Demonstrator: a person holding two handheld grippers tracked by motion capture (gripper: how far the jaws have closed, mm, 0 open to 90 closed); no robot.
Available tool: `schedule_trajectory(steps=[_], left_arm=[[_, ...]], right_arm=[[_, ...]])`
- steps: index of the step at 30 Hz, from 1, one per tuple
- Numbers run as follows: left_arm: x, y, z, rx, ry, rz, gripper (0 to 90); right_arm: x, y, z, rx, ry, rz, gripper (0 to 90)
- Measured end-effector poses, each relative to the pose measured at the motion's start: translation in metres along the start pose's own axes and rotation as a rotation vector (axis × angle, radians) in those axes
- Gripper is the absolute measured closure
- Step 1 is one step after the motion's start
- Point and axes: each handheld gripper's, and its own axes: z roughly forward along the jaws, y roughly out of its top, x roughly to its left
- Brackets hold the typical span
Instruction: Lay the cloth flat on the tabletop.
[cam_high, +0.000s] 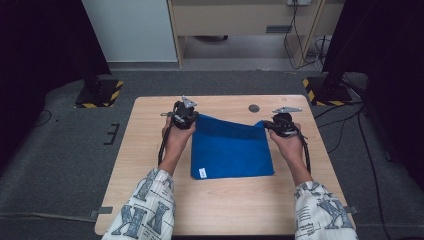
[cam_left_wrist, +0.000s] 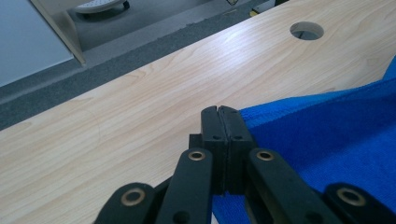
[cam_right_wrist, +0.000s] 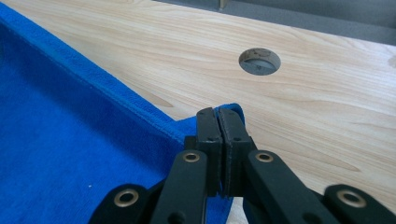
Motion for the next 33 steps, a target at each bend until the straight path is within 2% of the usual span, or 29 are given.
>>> schedule_trajectory(steps=[4,7,8,10,11,12,14,15,17,21,25,31,33], left_arm=[[0.003,-0.004,0.005,0.019,-0.003,-0.016,89.0],[0.005,-0.007,0.006,0.017,0.0,-0.029,88.6],[0.005,-0.008,0.006,0.004,-0.007,-0.032,88.3],[0.005,-0.008,0.006,0.001,-0.001,-0.035,84.5],[0.005,-0.007,0.006,-0.005,0.004,-0.043,77.1],[0.005,-0.007,0.005,-0.015,0.003,-0.057,71.9],[0.006,-0.007,0.004,-0.033,0.008,-0.069,66.5],[0.006,-0.006,0.004,-0.039,0.011,-0.074,60.5],[0.007,-0.006,0.003,-0.033,0.015,-0.079,53.6],[0.008,-0.009,0.0,-0.03,0.016,-0.086,50.0],[0.009,-0.017,-0.007,-0.034,0.018,-0.09,47.6],[0.003,-0.033,-0.026,-0.058,0.009,-0.086,46.3],[-0.002,-0.039,-0.031,-0.059,-0.003,-0.073,45.0]], right_arm=[[-0.001,0.001,0.006,-0.011,0.02,0.041,88.1],[-0.002,0.003,0.008,-0.014,0.002,0.05,84.8],[-0.003,0.004,0.008,-0.017,-0.001,0.05,81.7],[-0.005,0.006,0.008,-0.043,-0.003,0.073,69.6],[-0.005,0.007,0.008,-0.049,-0.004,0.09,60.6],[-0.006,0.008,0.008,-0.055,-0.014,0.099,56.1],[-0.006,0.009,0.007,-0.07,-0.019,0.111,50.2],[-0.006,0.009,0.006,-0.07,-0.029,0.111,46.7],[-0.006,0.008,0.006,-0.059,-0.036,0.112,39.5],[-0.006,0.007,0.007,-0.054,-0.021,0.108,28.3],[-0.005,0.007,0.004,-0.038,-0.037,0.092,26.6],[-0.001,-0.005,-0.008,-0.025,-0.021,0.06,31.6],[0.002,-0.01,-0.014,-0.033,-0.014,0.056,32.0]])
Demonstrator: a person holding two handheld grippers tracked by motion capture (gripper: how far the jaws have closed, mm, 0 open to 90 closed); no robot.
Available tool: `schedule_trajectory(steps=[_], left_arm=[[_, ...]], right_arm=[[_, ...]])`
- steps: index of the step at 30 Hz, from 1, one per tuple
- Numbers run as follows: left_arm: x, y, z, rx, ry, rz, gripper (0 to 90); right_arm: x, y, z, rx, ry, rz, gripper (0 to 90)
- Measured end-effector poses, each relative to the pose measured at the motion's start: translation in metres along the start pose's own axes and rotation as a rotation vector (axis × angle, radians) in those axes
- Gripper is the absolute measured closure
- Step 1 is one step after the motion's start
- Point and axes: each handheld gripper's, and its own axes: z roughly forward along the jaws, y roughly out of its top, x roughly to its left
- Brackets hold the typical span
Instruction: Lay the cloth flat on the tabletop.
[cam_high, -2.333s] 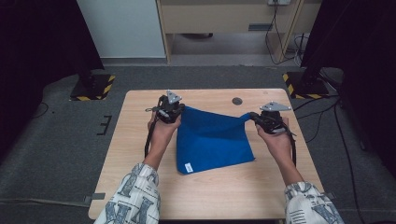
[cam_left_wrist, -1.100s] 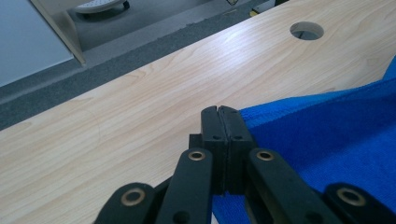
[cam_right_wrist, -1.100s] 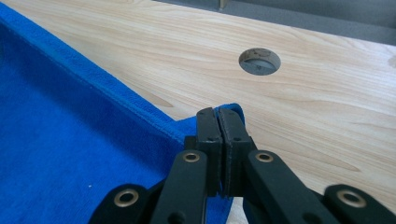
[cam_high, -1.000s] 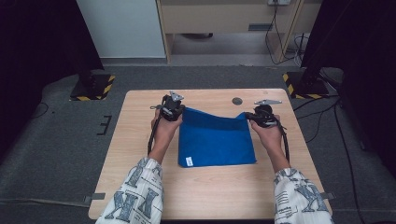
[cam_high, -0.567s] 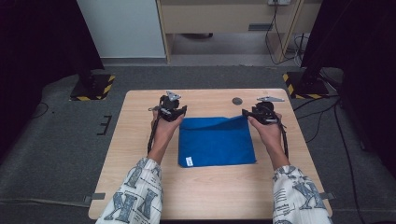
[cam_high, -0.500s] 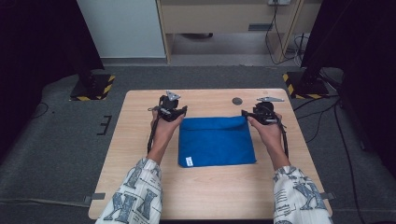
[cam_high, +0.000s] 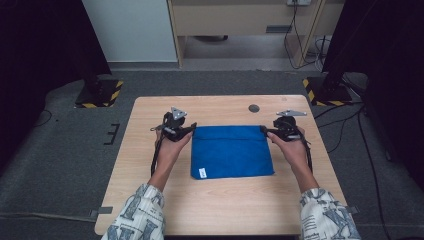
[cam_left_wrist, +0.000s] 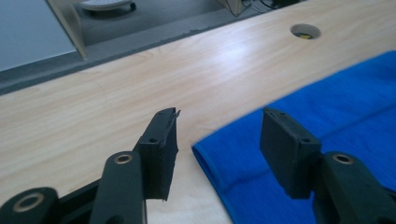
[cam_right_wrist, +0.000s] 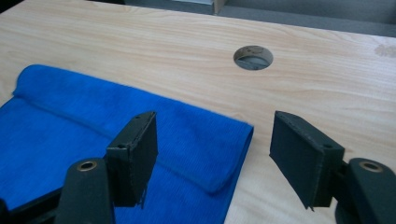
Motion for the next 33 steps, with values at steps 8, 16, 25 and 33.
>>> schedule_trajectory(steps=[8,16,25,33], left_arm=[[-0.013,-0.013,-0.007,0.004,-0.039,0.005,38.0],[-0.019,-0.032,-0.012,0.028,-0.104,0.0,27.9],[-0.024,-0.06,-0.021,0.09,-0.158,0.024,20.9],[-0.035,-0.085,-0.032,0.123,-0.169,0.082,25.6]], right_arm=[[0.005,-0.02,-0.014,-0.017,0.056,-0.019,32.1],[0.008,-0.043,-0.029,-0.007,0.081,-0.035,43.2],[0.012,-0.07,-0.045,0.01,0.099,-0.03,52.0],[0.02,-0.09,-0.055,0.038,0.118,-0.065,57.9]])
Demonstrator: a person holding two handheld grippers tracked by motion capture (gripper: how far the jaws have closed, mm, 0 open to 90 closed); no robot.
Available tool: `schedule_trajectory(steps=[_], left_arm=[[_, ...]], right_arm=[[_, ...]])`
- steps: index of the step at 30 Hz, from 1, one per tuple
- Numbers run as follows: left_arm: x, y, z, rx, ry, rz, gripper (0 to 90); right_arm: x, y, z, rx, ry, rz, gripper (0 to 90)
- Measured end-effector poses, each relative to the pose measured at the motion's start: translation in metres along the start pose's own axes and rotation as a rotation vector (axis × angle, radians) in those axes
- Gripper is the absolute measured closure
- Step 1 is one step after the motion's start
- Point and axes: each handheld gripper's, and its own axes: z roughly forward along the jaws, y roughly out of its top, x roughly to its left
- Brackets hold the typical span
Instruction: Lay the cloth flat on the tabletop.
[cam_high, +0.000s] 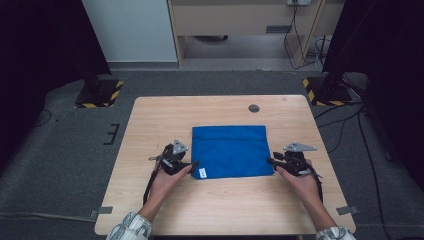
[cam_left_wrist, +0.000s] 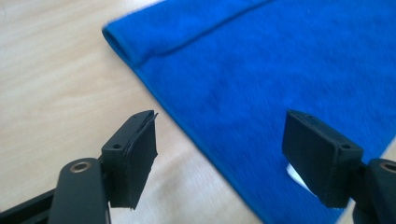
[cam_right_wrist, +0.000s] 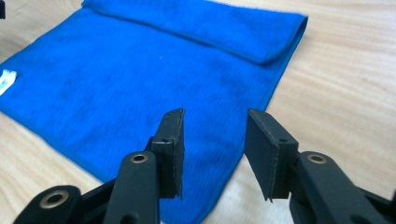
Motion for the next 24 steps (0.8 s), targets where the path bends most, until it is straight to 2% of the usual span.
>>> schedule_trajectory(steps=[5,11,14,17,24], left_arm=[[-0.001,-0.002,0.0,0.01,0.014,0.008,24.3],[0.0,-0.008,0.007,0.039,-0.003,-0.002,22.3],[-0.001,-0.01,0.01,0.053,-0.006,-0.008,22.0],[-0.002,-0.011,0.013,0.069,-0.009,0.004,21.6],[-0.003,-0.012,0.016,0.076,-0.018,-0.001,24.0]], right_arm=[[0.002,-0.007,-0.002,0.016,0.001,0.003,54.0],[0.0,-0.012,0.005,0.053,-0.009,0.019,44.6],[0.001,-0.014,0.007,0.066,-0.01,0.019,42.7],[0.002,-0.015,0.01,0.079,-0.016,0.01,42.5],[0.009,-0.016,0.014,0.093,-0.001,-0.013,48.3]])
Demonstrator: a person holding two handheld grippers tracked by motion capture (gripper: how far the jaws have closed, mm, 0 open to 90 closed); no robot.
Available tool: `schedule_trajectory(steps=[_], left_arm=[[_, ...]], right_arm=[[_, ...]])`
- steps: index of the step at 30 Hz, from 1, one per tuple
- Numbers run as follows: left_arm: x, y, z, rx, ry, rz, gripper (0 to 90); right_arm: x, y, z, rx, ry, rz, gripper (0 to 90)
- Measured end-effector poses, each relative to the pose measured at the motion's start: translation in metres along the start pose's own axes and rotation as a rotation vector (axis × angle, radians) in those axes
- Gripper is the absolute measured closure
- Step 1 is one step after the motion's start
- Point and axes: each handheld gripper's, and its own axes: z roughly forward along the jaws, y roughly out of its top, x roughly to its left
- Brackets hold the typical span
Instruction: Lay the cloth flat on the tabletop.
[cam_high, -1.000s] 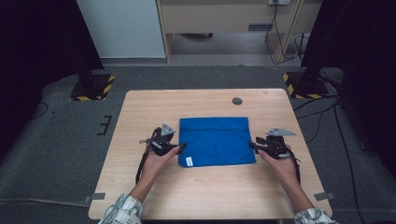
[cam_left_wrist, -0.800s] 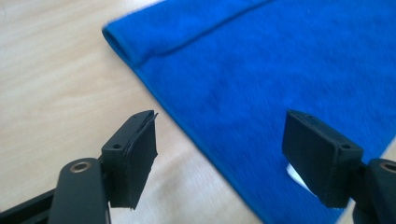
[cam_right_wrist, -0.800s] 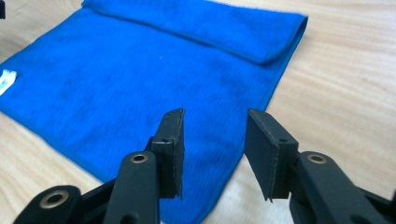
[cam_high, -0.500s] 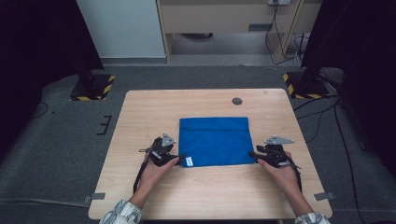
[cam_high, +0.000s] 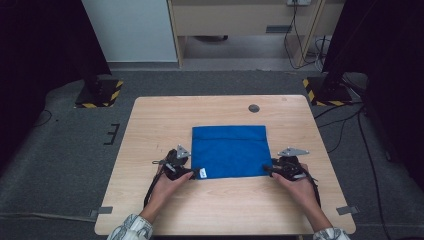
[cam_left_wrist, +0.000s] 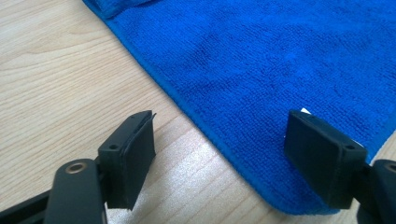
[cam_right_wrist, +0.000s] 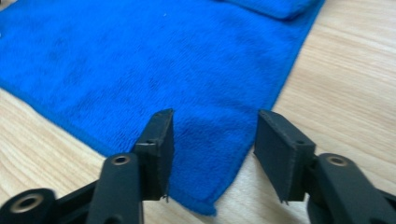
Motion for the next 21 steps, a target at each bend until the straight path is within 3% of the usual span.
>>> schedule_trajectory(steps=[5,12,21], left_arm=[[-0.001,0.001,-0.001,-0.004,-0.011,0.008,30.2],[-0.007,0.003,-0.003,0.005,-0.038,0.035,53.2],[-0.011,0.004,-0.002,0.001,-0.056,0.064,77.9]], right_arm=[[0.004,0.0,0.003,0.002,-0.009,-0.017,55.9],[0.007,0.0,0.003,0.006,0.008,-0.027,78.9],[0.01,0.001,0.005,0.009,0.006,-0.05,88.5]])
